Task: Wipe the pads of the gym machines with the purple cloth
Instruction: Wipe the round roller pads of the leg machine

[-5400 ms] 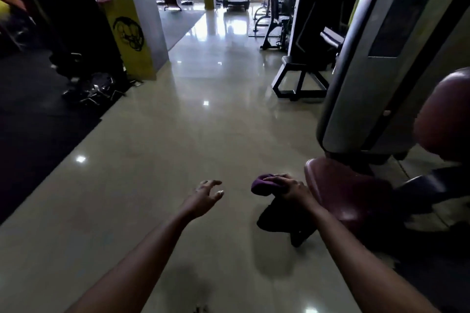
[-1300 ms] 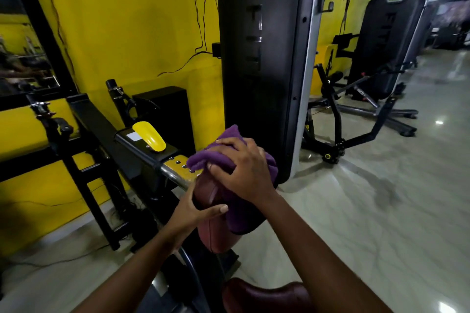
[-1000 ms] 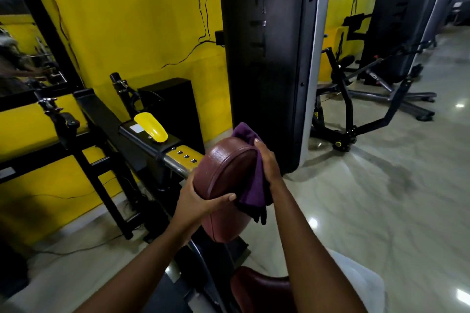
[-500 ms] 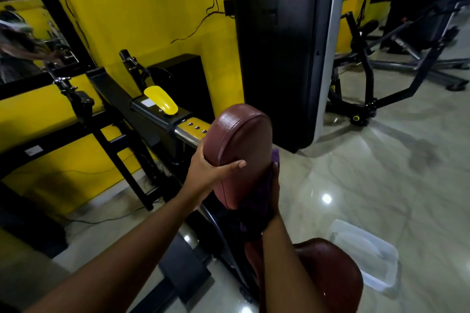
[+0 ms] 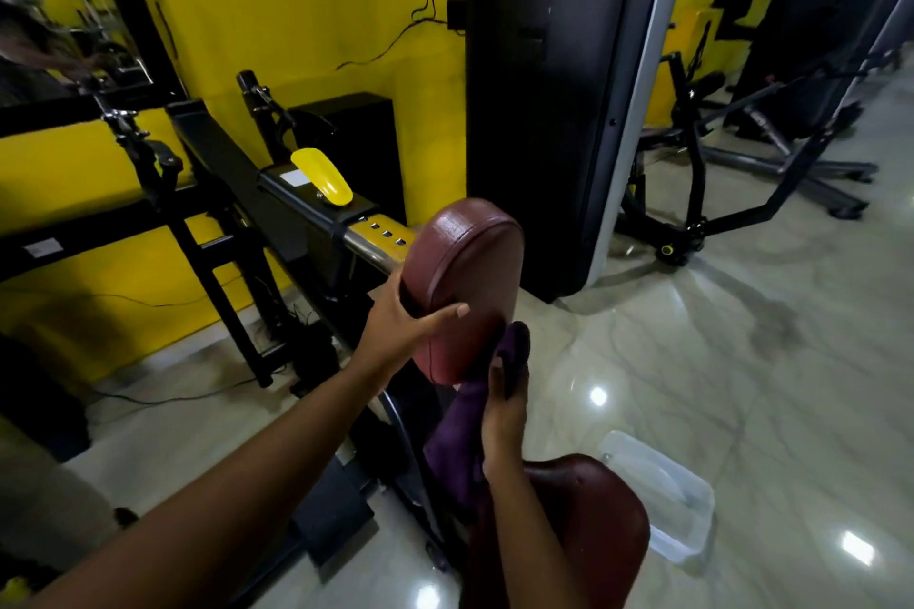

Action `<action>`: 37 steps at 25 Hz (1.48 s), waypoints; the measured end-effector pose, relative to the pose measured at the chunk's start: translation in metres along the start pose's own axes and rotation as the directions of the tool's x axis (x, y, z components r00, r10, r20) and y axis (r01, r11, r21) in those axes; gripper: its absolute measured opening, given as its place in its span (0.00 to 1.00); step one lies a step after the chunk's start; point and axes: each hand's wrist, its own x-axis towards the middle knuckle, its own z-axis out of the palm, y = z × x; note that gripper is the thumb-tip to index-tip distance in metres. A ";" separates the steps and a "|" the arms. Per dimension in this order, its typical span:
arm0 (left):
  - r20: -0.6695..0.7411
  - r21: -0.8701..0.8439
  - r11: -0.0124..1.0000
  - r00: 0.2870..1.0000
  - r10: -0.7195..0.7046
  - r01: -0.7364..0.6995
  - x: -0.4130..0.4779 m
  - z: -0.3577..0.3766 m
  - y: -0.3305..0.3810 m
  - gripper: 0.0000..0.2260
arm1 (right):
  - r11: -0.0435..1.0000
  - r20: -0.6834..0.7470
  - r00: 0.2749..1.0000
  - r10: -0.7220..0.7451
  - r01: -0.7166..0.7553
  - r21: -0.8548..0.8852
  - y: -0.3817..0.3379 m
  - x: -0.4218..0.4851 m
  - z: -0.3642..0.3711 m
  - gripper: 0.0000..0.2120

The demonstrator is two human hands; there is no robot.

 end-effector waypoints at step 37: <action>-0.734 0.051 0.939 0.650 -0.196 0.341 0.014 0.072 0.082 0.29 | 0.547 0.708 0.657 -0.259 0.704 -0.453 -0.208 0.075 0.031 0.23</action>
